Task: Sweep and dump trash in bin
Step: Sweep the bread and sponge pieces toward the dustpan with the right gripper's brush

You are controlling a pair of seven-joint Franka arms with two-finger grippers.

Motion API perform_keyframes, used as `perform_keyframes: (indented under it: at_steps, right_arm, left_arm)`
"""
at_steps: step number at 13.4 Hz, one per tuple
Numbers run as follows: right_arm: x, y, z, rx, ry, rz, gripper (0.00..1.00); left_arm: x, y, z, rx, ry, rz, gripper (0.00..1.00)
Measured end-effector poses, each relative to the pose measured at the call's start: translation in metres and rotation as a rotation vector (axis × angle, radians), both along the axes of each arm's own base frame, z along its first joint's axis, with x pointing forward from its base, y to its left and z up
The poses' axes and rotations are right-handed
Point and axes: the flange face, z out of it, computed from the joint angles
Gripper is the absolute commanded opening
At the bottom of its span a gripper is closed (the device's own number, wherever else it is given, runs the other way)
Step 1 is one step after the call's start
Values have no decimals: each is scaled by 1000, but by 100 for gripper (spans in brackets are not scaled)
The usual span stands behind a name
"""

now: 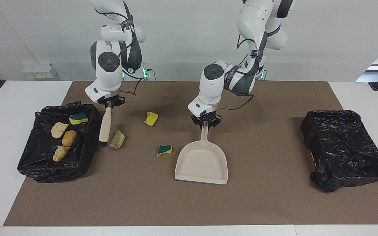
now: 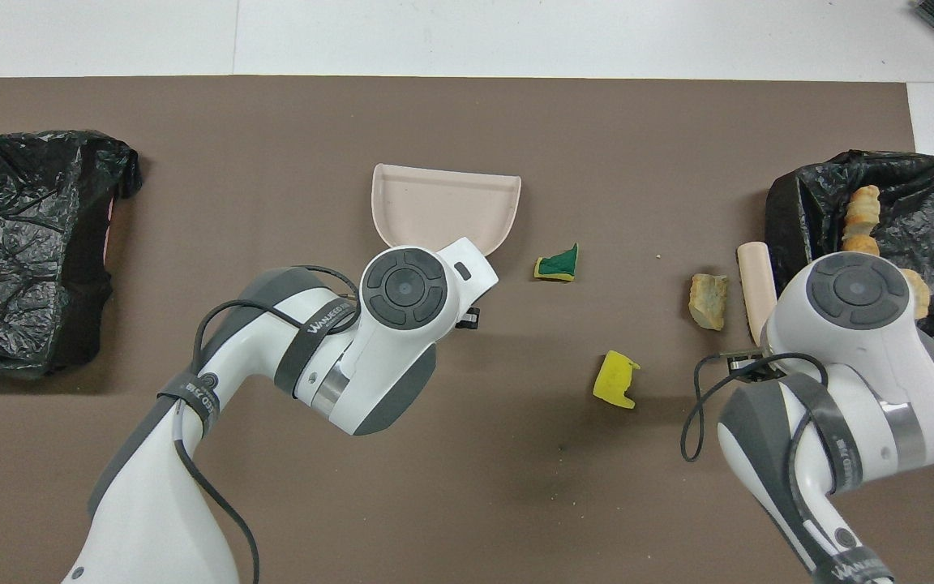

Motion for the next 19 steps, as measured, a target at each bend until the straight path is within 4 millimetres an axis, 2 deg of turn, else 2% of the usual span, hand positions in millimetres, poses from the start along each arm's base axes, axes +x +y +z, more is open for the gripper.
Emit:
perform_keyframes:
  at_steps: [3, 5, 8, 11, 16, 19]
  right_arm:
    - [-4, -5, -28, 20, 2, 17, 0]
    - [-5, -5, -40, 27, 7, 23, 0]
    - [-5, 5, -47, 43, 11, 33, 0]
    - [-10, 39, -48, 117, 19, 27, 0]
    - [-28, 113, -49, 232, 46, 58, 0]
    - [-33, 134, -47, 271, 53, 56, 0]
  left_arm:
    - [9, 12, 17, 18, -30, -36, 0]
    - [12, 30, 28, 61, -11, -162, 0]
    - [19, 57, 37, 117, 32, -373, 0]
    - [26, 80, 34, 166, 91, -597, 0]
    - [34, 101, 31, 246, 119, -953, 0]
    - [29, 104, 29, 256, 120, -1103, 0]
